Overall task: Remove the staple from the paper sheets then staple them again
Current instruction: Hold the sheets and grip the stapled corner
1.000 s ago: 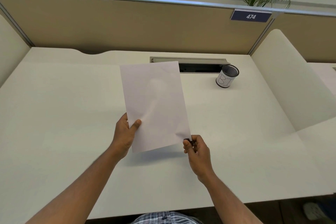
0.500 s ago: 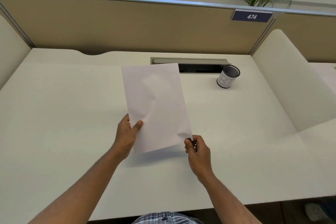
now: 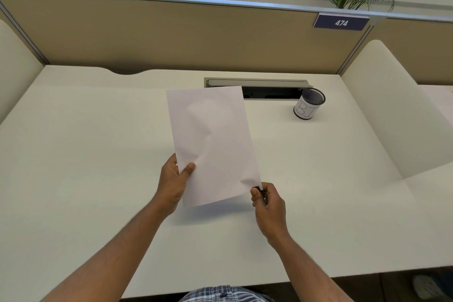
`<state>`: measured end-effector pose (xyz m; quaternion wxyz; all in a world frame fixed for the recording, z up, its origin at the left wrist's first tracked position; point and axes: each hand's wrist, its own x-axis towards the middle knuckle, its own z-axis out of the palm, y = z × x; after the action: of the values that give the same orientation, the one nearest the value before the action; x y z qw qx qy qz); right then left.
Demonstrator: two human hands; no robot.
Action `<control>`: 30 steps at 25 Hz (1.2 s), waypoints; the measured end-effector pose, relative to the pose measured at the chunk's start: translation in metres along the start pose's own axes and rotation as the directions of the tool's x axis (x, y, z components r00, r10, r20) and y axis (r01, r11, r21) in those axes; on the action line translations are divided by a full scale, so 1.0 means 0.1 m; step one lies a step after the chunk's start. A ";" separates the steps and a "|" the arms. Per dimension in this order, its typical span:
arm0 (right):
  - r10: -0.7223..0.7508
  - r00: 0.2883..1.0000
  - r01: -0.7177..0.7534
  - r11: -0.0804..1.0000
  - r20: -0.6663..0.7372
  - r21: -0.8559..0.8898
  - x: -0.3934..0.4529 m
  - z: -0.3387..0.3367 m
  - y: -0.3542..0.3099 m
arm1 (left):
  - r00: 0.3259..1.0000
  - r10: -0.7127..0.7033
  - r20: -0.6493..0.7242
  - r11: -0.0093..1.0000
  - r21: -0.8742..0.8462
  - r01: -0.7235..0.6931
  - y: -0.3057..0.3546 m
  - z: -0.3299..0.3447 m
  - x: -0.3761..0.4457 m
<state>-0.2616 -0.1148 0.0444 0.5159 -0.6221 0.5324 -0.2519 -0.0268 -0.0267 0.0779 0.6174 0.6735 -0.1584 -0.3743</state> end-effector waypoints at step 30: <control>-0.028 0.966 -0.033 0.973 0.256 0.230 -0.09 -0.10 -0.06 | 0.998 0.048 -0.040 0.999 0.009 -0.048 0.01 -0.13 0.02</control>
<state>-0.2710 -0.1109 0.0556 0.6504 -0.5840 0.4285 -0.2287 -0.0160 -0.0187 0.0772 0.6266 0.6793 -0.1638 -0.3452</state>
